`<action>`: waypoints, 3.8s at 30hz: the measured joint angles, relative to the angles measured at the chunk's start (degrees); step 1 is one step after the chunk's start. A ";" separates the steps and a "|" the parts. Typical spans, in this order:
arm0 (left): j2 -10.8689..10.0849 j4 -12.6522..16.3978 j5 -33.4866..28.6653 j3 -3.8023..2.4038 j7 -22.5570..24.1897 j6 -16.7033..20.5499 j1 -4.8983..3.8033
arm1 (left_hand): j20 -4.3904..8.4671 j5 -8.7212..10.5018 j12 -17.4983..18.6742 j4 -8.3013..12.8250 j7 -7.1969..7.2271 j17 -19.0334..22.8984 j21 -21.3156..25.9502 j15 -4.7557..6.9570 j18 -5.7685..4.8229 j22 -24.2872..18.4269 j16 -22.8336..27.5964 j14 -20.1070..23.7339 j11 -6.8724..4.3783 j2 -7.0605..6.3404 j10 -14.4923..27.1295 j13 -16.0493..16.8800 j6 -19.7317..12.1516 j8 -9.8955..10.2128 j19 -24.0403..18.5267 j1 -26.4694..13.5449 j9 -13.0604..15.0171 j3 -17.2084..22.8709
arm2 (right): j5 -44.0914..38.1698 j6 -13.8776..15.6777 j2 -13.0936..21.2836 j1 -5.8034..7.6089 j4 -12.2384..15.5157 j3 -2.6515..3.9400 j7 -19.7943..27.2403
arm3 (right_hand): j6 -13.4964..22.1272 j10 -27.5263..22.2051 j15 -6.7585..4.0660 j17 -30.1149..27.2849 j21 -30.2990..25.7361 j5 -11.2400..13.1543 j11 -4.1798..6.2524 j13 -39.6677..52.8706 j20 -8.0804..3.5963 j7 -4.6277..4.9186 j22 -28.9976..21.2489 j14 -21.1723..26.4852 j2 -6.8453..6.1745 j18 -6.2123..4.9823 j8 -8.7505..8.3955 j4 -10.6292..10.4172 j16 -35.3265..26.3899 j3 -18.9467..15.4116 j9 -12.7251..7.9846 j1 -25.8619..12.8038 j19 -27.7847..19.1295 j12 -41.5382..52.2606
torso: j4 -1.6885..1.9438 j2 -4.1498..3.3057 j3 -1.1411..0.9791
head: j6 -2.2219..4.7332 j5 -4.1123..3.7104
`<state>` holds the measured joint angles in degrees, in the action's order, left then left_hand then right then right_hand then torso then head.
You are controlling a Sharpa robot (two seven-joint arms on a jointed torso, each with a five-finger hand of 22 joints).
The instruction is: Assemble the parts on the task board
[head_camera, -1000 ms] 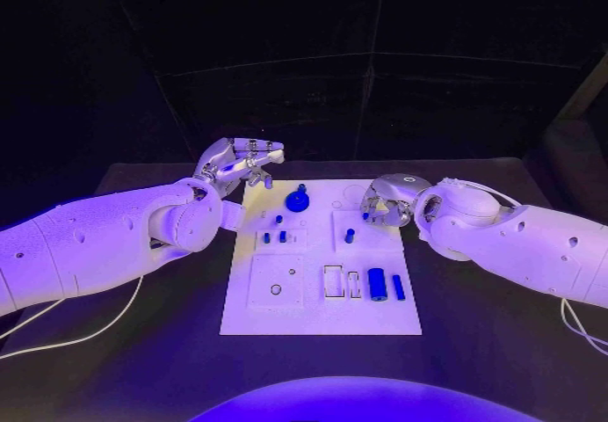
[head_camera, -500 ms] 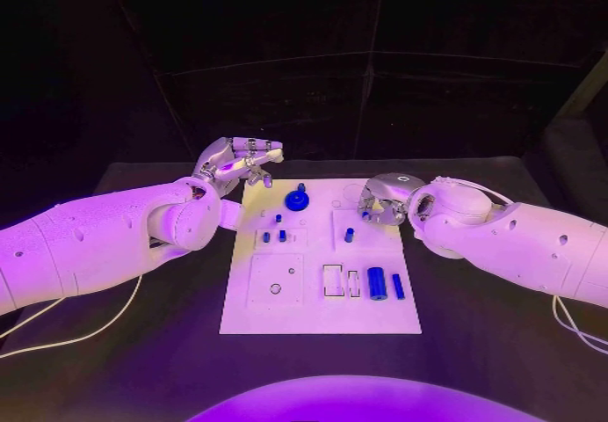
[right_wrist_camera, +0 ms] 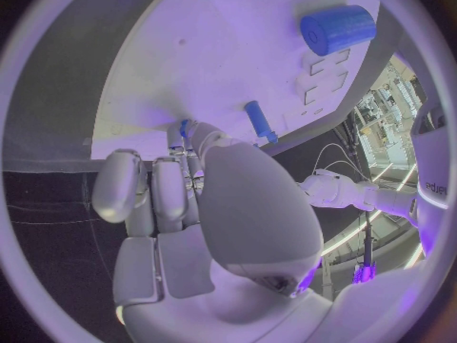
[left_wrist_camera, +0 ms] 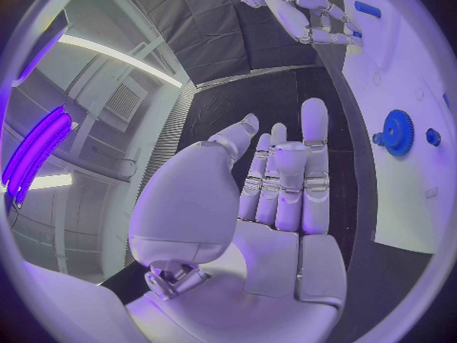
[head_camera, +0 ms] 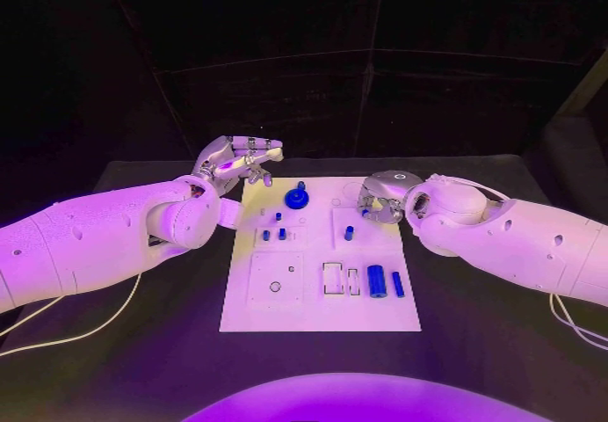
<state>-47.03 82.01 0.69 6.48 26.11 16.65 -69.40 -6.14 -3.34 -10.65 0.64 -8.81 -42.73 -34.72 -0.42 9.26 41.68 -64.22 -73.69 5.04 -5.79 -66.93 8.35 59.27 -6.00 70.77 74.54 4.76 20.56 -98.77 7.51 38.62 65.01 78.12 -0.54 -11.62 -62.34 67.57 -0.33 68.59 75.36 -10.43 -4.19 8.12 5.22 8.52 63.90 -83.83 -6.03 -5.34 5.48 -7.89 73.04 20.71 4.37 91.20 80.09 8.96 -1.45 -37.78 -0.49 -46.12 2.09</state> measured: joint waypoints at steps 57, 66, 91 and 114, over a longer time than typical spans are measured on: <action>-0.73 -0.29 -0.10 0.01 -2.35 -1.02 -0.05 | -0.60 0.00 -0.61 0.46 -1.15 3.83 1.33 -0.52 -0.01 -0.89 2.18 2.36 0.69 0.75 1.94 0.17 -1.15 0.00 -0.60 0.75 -0.29 -0.80 | -1.38 13.32 2.32 -0.92 19.34 -0.20 -2.22 | -1.32 1.44 -0.20 -0.01 0.72 0.80 0.00 -0.27 -0.19 0.10 0.98 -0.21 -0.98 0.00 -0.87 4.84 0.51 7.18 -0.12 -3.71 0.19 -1.30 | 0.09 0.05 0.16 | -0.27 2.25; -0.32 -0.16 -0.10 0.01 -2.45 -1.06 -0.23 | -0.60 0.00 -0.61 0.62 -1.22 3.86 1.33 -0.72 -0.02 -0.89 2.18 2.55 0.69 0.75 1.94 0.18 -1.22 0.00 -0.60 0.75 -0.28 -0.96 | -1.26 12.50 -1.81 -3.44 17.91 -0.33 -1.79 | -1.32 1.44 -0.20 0.00 0.72 0.92 0.01 -0.27 -0.19 0.10 0.96 -0.21 -0.98 0.00 -0.87 4.95 0.51 7.28 -0.12 -3.71 0.19 -1.31 | -0.08 0.23 0.34 | -1.12 4.50; 0.69 -0.49 -0.11 0.01 -2.60 -1.18 -0.31 | -0.60 0.00 -0.89 0.61 -1.22 3.97 1.62 -0.72 -0.02 -0.98 2.36 2.54 0.69 0.75 1.94 0.20 -1.22 0.00 -0.60 0.75 -0.28 -0.95 | -2.35 8.95 -6.26 -6.18 13.81 -2.26 -1.31 | -1.32 1.63 -0.20 -0.12 0.72 0.98 0.20 -0.33 -0.19 0.10 0.72 -0.21 -0.83 0.00 -0.88 5.16 0.51 7.85 -0.19 -4.02 0.19 -1.33 | -0.16 0.23 0.37 | -3.19 8.50; 0.86 -0.75 -0.12 0.02 -2.87 -1.67 -0.31 | -0.60 0.00 -0.89 0.61 -1.21 4.11 1.62 -0.51 -0.02 -1.03 2.36 2.75 0.69 1.01 1.94 0.25 -1.22 0.00 -0.60 1.01 -0.27 -0.95 | -4.08 7.09 -7.18 -7.05 13.02 -2.40 -1.23 | -1.30 1.63 -0.20 -0.11 0.72 0.98 0.20 -0.33 -0.19 0.10 0.73 -0.21 -0.89 0.00 -0.89 5.35 0.50 8.02 -0.21 -4.41 0.19 -1.32 | -0.18 0.25 0.37 | -3.82 8.95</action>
<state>-46.17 81.26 0.57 6.50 23.24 14.98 -69.72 -6.74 -3.34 -11.53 1.26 -10.02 -38.62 -33.10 -0.93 9.24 40.66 -61.86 -70.94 5.73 -4.79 -64.99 8.60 58.05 -6.00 70.17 75.55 4.48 19.61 -102.84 14.60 31.45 57.96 91.14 -2.95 -12.85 -63.64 69.20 -0.53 68.47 76.08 -9.45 -3.99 7.79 5.02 8.62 64.63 -84.05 -6.92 -5.34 4.59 -2.54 73.55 28.72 4.16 86.80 80.28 7.64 -1.63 -37.53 -0.12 -49.94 11.04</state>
